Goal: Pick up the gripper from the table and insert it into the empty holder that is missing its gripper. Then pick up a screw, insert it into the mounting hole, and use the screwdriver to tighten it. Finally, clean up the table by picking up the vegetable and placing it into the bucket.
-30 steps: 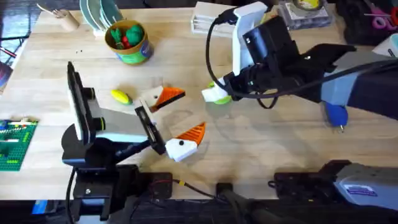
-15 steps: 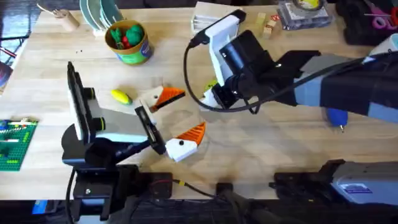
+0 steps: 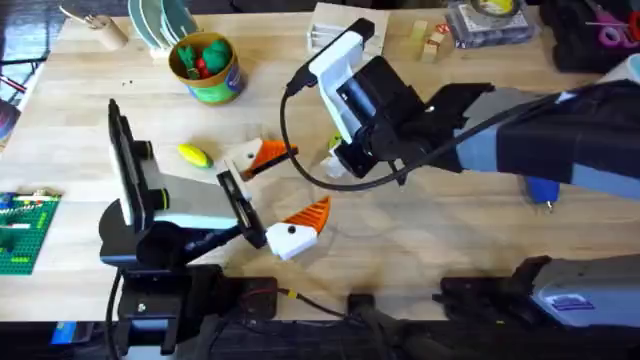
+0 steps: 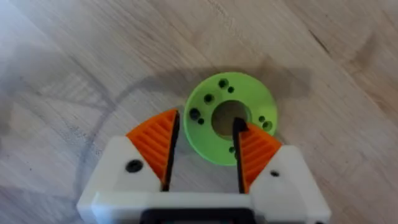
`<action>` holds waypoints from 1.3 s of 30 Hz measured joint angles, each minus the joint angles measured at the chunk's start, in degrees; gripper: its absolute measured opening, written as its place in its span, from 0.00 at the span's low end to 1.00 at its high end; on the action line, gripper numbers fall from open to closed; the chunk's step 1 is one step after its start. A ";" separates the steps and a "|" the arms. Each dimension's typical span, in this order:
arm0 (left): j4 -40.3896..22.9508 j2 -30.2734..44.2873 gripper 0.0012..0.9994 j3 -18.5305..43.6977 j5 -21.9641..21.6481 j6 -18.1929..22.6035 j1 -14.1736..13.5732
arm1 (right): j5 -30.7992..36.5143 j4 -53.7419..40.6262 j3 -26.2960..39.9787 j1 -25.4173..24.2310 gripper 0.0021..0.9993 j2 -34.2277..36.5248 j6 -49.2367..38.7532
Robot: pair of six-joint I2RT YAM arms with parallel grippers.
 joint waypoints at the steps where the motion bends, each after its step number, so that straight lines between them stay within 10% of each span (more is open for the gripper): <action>1: -0.01 0.02 0.99 0.01 0.00 0.00 0.00 | 0.02 0.09 0.01 0.03 0.55 0.14 -0.09; 29: 0.00 0.02 0.99 0.00 0.00 0.00 0.00 | 2.43 3.43 0.33 2.29 0.27 2.66 -4.80; 39: 0.00 0.02 0.99 0.00 0.00 0.00 0.00 | 3.01 3.74 0.61 2.29 0.01 2.75 -5.25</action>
